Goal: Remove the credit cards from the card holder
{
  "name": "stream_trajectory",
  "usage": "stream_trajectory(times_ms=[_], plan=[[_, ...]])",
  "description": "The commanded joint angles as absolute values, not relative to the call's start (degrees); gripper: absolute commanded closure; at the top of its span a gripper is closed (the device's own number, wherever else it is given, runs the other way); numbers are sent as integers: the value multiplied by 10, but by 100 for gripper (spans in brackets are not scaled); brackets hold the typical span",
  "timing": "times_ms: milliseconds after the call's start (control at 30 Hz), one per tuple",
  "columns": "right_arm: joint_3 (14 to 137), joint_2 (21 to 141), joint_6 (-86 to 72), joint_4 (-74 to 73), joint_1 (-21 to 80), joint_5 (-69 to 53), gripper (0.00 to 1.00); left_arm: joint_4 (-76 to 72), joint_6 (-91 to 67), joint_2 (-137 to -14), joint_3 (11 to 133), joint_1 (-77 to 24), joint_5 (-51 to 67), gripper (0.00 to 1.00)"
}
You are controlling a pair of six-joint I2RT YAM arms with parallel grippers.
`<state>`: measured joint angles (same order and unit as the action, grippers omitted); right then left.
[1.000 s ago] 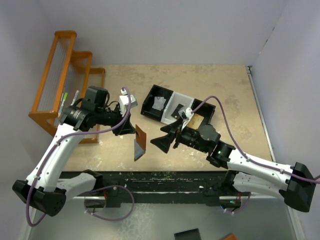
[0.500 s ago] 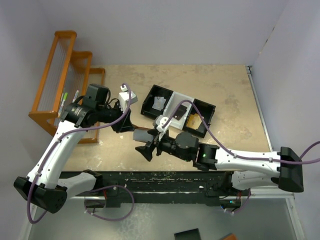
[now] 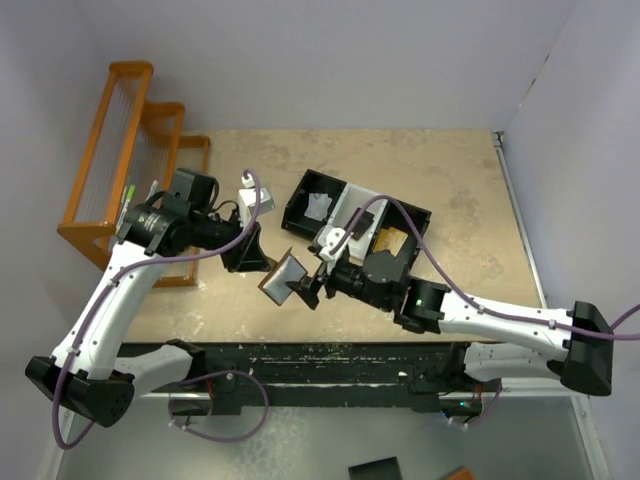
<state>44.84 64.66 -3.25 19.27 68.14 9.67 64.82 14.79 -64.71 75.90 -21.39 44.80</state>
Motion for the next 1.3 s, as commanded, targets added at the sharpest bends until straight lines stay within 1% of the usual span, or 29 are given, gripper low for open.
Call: stream_trajectory(times_ms=[0,133,267,367,533,667,800,933,1067,1233,1267], plan=[[422,603,23,224,627,-26,10,663,184,-635,794,-215,508,100],[410,577,47,234,609,-70,8,684,206,-635,806,-215,532,100],[413,582,49,238,601,-104,7,693,216,-636,812,-215,552,100],[420,593,46,248,600,-104,8,708,232,-640,818,-214,575,100],[404,579,44,284,581,-111,8,770,283,-652,847,-215,624,100],[421,598,52,274,570,-162,9,791,303,-657,853,-217,652,100],[463,638,54,270,563,-265,11,815,333,-667,858,-220,675,100],[509,670,41,258,543,-393,16,846,364,-682,877,-223,686,100],[534,695,24,254,540,-475,22,854,372,-689,891,-224,689,100],[542,715,14,244,540,-523,47,846,365,-689,903,-223,688,100],[538,715,15,242,539,-523,50,847,364,-689,907,-223,689,100]])
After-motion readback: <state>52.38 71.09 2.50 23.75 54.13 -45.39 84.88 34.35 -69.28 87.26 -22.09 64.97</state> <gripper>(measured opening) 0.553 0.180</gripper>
